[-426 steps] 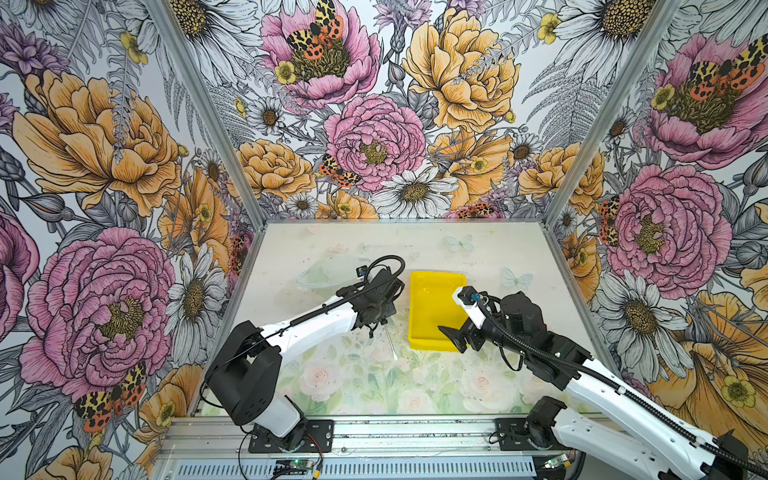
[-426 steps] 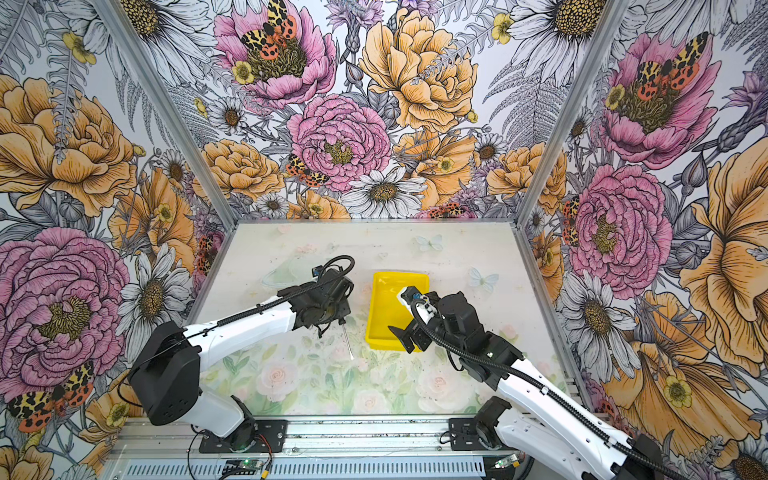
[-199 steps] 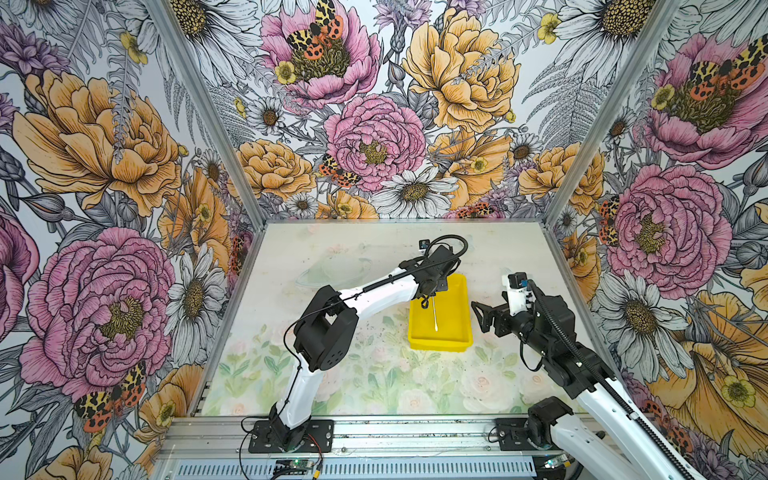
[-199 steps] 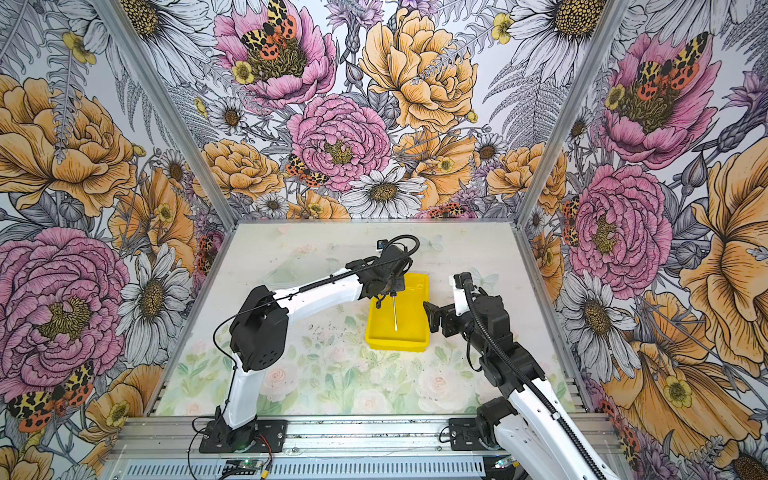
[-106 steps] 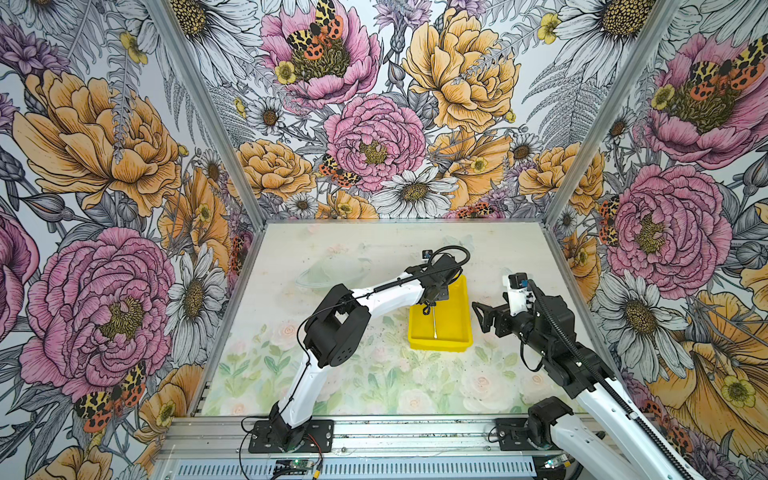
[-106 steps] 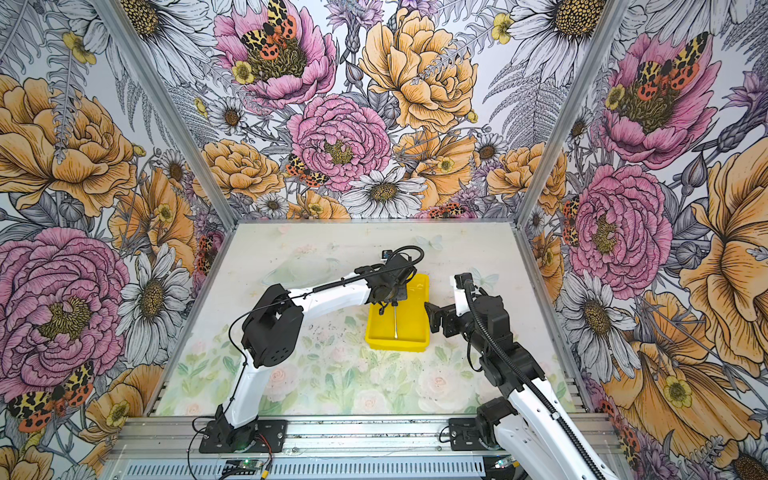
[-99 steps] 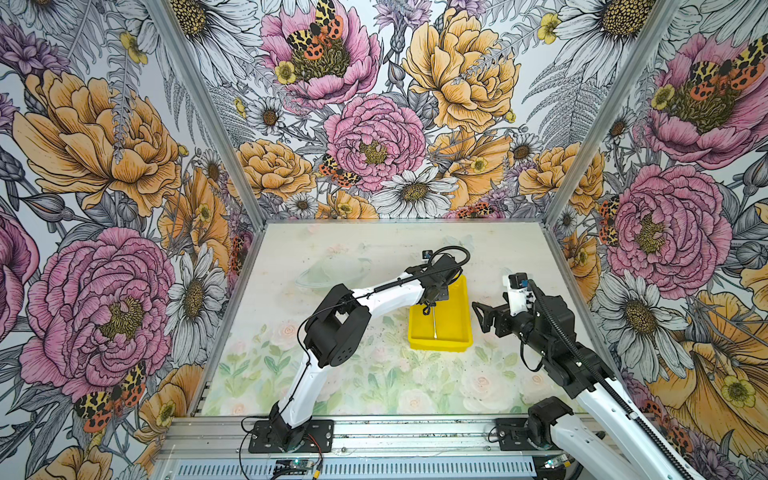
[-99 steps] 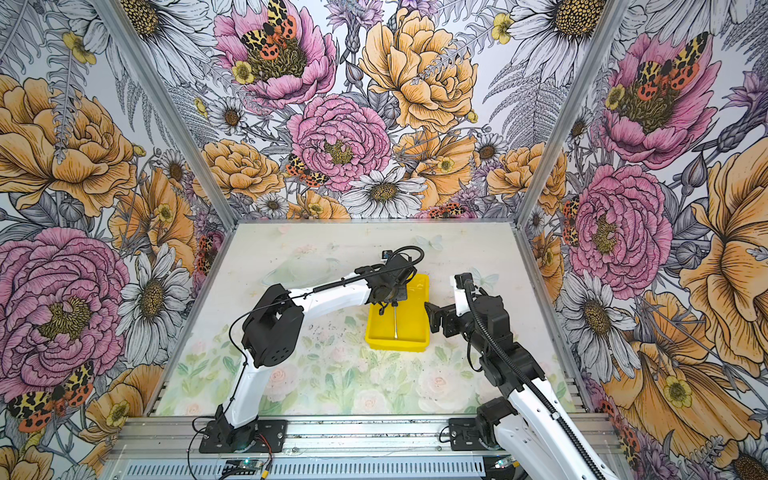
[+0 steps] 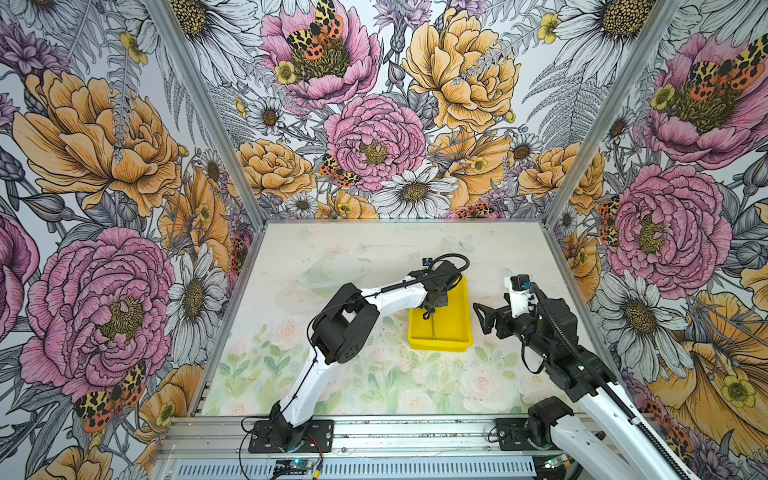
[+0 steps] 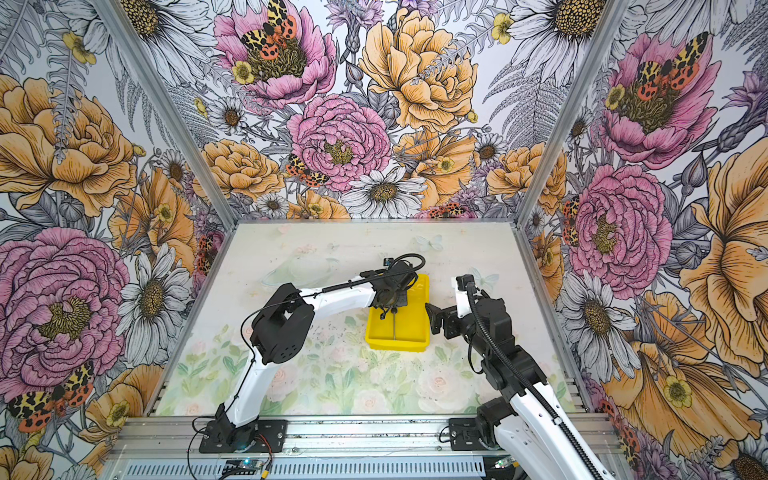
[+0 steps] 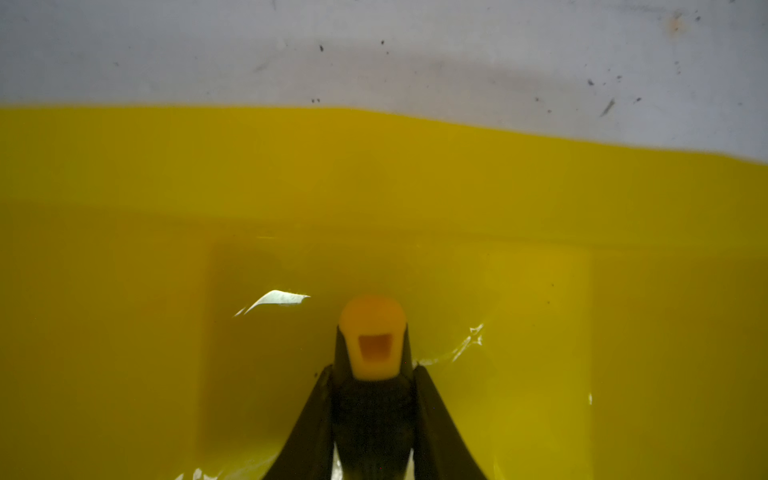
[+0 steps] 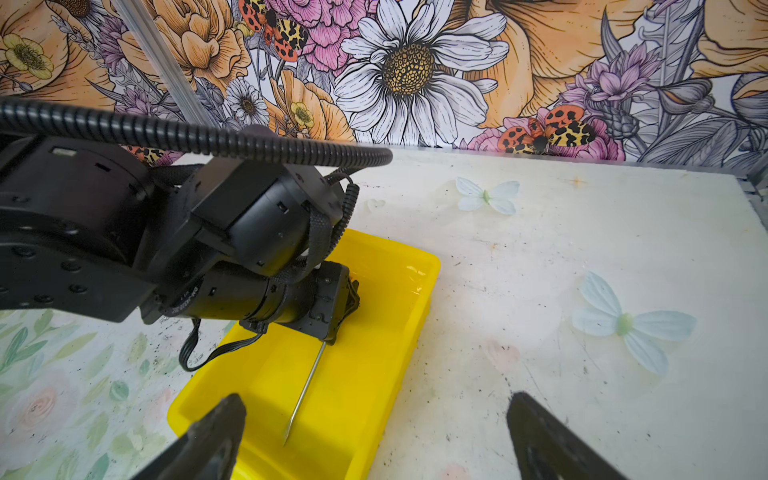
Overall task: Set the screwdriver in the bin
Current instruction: 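Lower the screwdriver into the bin and open the left gripper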
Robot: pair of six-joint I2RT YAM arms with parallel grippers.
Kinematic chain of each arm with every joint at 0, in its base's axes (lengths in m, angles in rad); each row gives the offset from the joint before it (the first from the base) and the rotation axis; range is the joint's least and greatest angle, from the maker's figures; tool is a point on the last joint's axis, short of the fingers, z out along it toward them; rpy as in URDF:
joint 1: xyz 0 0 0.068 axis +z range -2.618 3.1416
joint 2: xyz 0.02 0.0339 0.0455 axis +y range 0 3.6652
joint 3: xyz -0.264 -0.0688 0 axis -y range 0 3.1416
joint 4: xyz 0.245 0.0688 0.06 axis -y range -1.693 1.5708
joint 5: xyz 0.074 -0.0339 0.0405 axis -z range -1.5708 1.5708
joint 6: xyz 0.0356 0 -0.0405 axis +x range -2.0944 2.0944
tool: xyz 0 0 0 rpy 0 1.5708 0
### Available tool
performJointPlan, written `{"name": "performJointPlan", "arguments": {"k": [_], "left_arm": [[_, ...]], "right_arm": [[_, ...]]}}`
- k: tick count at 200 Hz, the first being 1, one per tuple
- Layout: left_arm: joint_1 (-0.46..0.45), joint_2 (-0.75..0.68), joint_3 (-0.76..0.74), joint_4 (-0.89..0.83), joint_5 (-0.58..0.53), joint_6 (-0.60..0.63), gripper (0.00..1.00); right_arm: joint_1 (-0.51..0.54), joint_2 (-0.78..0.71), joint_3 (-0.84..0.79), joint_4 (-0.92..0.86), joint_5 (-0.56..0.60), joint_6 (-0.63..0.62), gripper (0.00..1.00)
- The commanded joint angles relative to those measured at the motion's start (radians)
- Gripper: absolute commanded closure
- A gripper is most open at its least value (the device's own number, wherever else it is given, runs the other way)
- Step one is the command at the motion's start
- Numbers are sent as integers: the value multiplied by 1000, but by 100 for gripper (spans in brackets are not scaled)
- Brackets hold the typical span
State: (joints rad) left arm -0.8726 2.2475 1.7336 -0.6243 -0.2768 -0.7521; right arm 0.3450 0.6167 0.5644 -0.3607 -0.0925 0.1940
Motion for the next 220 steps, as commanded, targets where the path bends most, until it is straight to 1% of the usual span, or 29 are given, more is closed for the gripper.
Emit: {"name": "performJointPlan", "arguments": {"k": [1, 15, 30, 50, 96, 106, 127, 154, 170, 175, 196, 203, 206, 220], "left_arm": [[-8, 5, 20, 11, 8, -4, 71], [-9, -1, 21, 10, 7, 1, 60], [-9, -7, 24, 10, 4, 7, 53], [-11, -23, 20, 11, -5, 9, 47], [-22, -86, 11, 17, -26, 31, 36], [-29, -104, 12, 17, -33, 52, 32], [-50, -151, 1, 14, -62, 84, 20], [-65, -241, -70, 15, -90, 68, 11], [-72, -301, -117, 13, -103, 68, 3], [-75, -319, -133, 14, -106, 68, 1], [-75, -402, -207, 15, -122, 68, 1], [-75, -417, -230, 15, -126, 75, 1], [-76, -452, -239, 15, -128, 79, 1], [-77, -506, -285, 14, -138, 104, 1]], "right_arm": [[-9, -17, -3, 1, 28, 1, 1], [-9, -21, -3, -1, 38, 1, 1], [-9, -29, -4, -4, 54, 1, 0], [-11, -36, -1, -5, 45, -8, 1], [-10, -30, 11, -5, 37, -13, 1], [-11, -29, 14, -4, 28, -14, 1], [-10, -29, 19, -4, 22, -13, 0], [-10, -34, 26, -6, 36, -28, 0], [-10, -46, 33, -15, 51, -29, 1], [-10, -51, 36, -19, 57, -24, 0], [-11, -61, 46, -42, 86, 11, 0], [-10, -63, 45, -46, 87, 20, 1], [-9, -65, 45, -47, 86, 25, 1], [-10, -67, 43, -47, 77, 32, 1]]}}
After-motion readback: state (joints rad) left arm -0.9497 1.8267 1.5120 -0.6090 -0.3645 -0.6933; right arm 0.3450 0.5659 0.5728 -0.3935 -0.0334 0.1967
